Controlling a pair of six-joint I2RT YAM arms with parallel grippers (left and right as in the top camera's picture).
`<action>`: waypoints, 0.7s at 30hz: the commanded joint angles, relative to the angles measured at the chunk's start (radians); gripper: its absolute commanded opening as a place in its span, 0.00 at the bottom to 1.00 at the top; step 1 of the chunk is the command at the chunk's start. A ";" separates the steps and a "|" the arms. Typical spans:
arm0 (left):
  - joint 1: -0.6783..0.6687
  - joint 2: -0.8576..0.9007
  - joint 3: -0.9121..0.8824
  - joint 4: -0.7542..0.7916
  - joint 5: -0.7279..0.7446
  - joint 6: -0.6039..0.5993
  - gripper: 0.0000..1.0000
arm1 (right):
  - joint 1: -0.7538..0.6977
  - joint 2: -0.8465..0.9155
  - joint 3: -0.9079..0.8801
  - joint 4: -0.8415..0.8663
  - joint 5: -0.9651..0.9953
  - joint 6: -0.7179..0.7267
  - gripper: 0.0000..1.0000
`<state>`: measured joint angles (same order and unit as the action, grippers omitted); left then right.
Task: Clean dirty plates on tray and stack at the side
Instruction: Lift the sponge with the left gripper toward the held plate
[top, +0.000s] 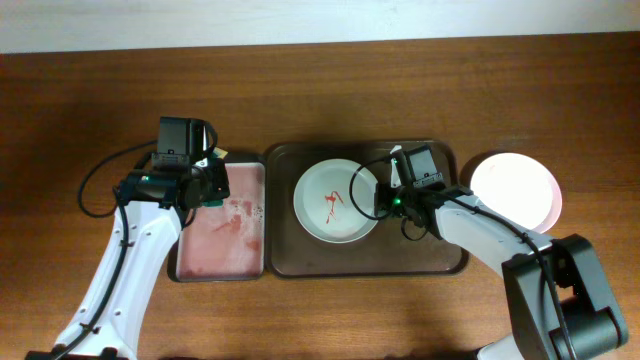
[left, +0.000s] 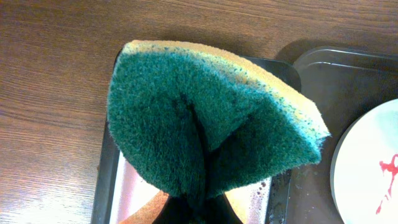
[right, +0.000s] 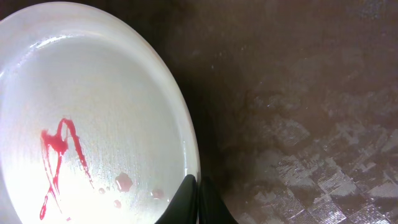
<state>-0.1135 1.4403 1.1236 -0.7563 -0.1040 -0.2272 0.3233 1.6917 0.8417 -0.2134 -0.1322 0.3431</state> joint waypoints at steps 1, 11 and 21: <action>0.004 0.001 -0.007 0.003 0.011 0.004 0.00 | 0.004 0.015 0.008 -0.023 -0.049 -0.003 0.04; 0.004 0.001 -0.007 0.003 0.011 0.004 0.00 | 0.004 0.015 0.008 -0.052 0.036 -0.058 0.15; 0.004 0.001 -0.008 0.007 0.048 -0.011 0.00 | 0.005 0.015 0.008 -0.060 -0.040 -0.058 0.04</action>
<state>-0.1135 1.4403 1.1236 -0.7559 -0.0822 -0.2279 0.3233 1.6955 0.8497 -0.2699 -0.1593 0.2878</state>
